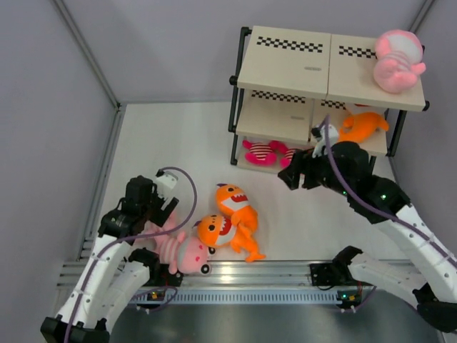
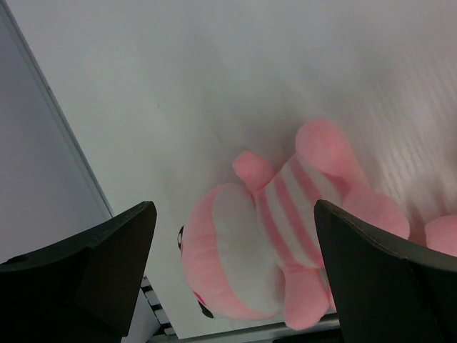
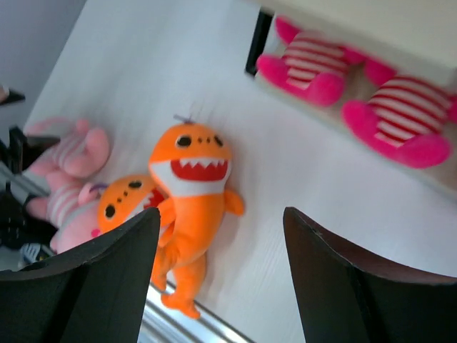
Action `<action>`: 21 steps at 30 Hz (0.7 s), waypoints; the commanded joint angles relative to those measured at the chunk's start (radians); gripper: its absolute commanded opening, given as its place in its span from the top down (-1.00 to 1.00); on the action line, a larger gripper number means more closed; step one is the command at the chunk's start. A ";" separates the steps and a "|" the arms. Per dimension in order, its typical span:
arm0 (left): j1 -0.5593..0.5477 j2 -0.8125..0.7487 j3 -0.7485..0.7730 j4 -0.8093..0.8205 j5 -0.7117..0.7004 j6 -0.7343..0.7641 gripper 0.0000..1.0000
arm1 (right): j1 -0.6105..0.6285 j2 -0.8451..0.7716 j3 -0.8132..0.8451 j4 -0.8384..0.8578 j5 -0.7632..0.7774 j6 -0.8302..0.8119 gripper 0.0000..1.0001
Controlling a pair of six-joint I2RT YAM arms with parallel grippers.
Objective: Place and organize the stuffed toys onto the shelf
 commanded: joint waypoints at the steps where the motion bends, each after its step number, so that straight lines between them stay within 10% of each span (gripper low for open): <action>1: 0.035 -0.067 -0.031 0.023 -0.063 -0.010 -0.97 | 0.124 0.020 -0.122 0.053 -0.039 0.082 -0.41; 17: 0.187 -0.271 -0.053 0.022 -0.131 -0.073 -0.97 | 0.322 0.356 -0.543 0.719 -0.210 0.317 -0.37; 21: 0.189 -0.276 -0.050 0.022 -0.140 -0.074 -0.97 | 0.346 0.447 -0.534 0.788 -0.224 0.335 0.08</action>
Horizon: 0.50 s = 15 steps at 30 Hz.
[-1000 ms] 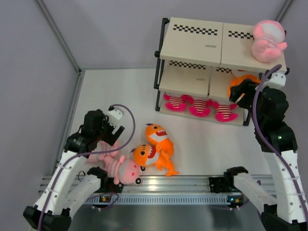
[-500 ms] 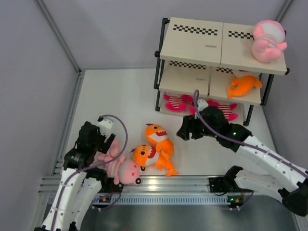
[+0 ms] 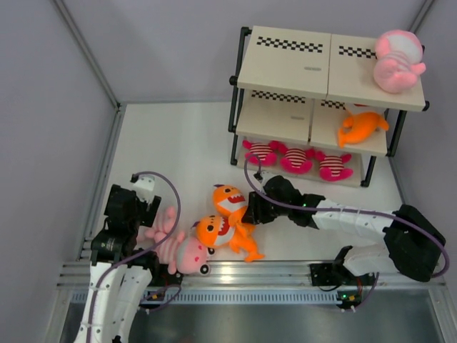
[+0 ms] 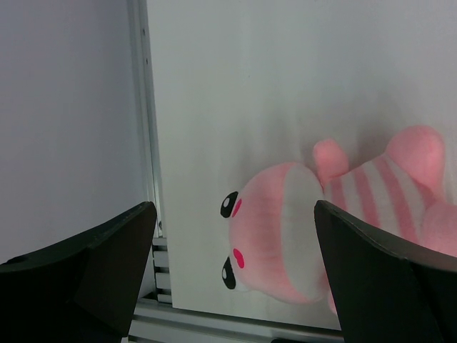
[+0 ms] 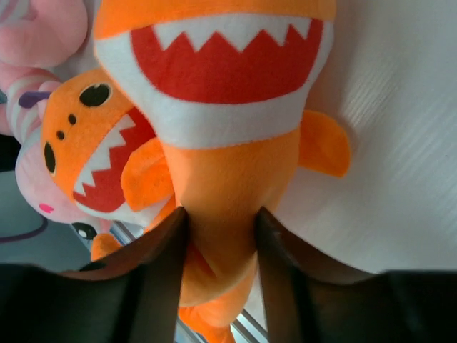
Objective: Place and organize the stuffed toys onto the shelf
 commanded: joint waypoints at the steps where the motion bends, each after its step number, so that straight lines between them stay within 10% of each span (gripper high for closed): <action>1: 0.010 -0.010 0.011 0.022 -0.018 -0.021 -0.97 | 0.035 0.058 0.023 0.150 -0.024 0.036 0.25; 5: 0.010 0.000 0.034 0.009 0.005 -0.010 -0.96 | 0.043 0.035 0.064 0.045 0.057 0.019 0.98; 15: 0.008 0.072 0.269 -0.148 0.157 0.062 -0.97 | 0.141 -0.137 0.452 -0.429 0.506 -0.184 1.00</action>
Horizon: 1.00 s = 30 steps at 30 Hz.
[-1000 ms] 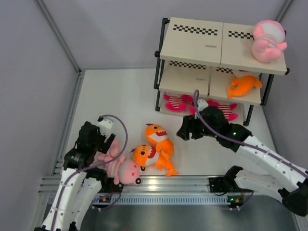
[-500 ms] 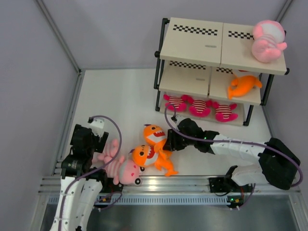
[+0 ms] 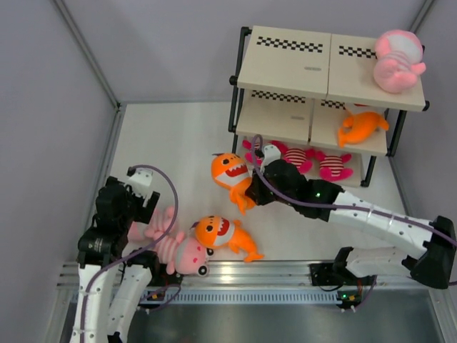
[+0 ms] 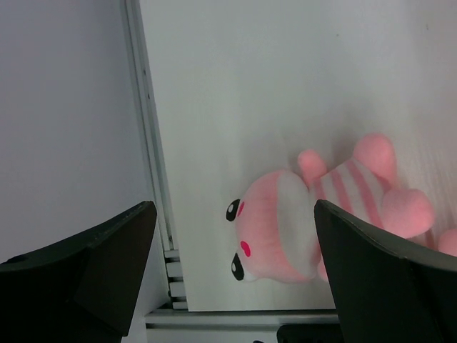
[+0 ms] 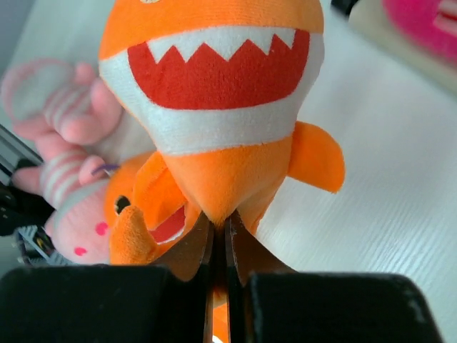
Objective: Place and organize the stuffed toys onto the shelf
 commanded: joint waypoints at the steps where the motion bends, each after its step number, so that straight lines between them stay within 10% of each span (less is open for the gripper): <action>1: 0.004 0.021 0.112 -0.053 0.051 0.037 -0.97 | 0.039 -0.076 0.165 -0.150 0.196 -0.096 1.00; 17: 0.004 0.021 0.169 -0.101 0.030 0.045 -0.97 | -0.030 -0.110 0.465 -0.389 0.574 -0.192 1.00; 30: 0.004 0.021 0.164 -0.101 0.025 0.046 -0.97 | -0.372 -0.071 0.299 -0.017 0.543 -0.273 1.00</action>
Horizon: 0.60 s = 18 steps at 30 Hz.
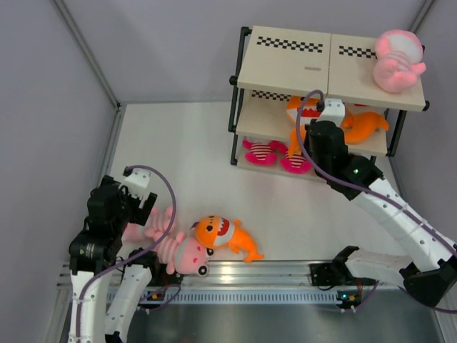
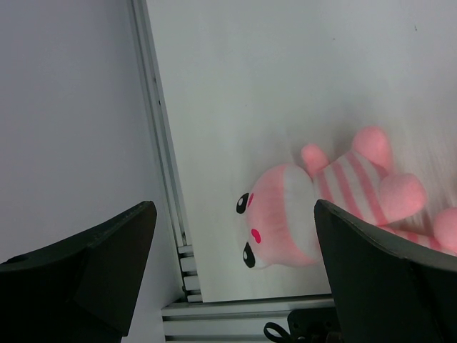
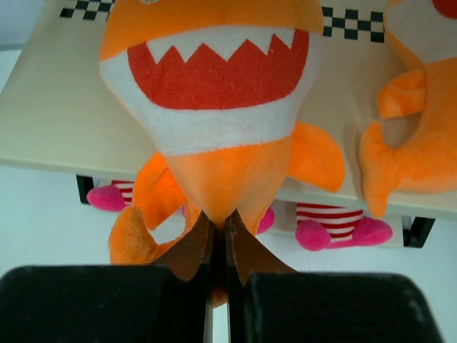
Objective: Place and organize the stuffed toys onto the shelf
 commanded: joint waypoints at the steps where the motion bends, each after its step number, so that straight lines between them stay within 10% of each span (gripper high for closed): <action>1: 0.004 0.002 0.006 0.002 -0.004 0.009 -0.97 | -0.041 0.050 0.022 0.196 0.031 -0.054 1.00; 10: 0.004 0.001 -0.002 0.002 -0.003 0.006 -0.97 | -0.109 0.107 -0.015 0.305 0.096 -0.034 0.74; 18: 0.004 -0.007 -0.014 0.002 0.002 0.006 -0.97 | -0.120 0.150 0.042 0.252 0.053 -0.062 -0.10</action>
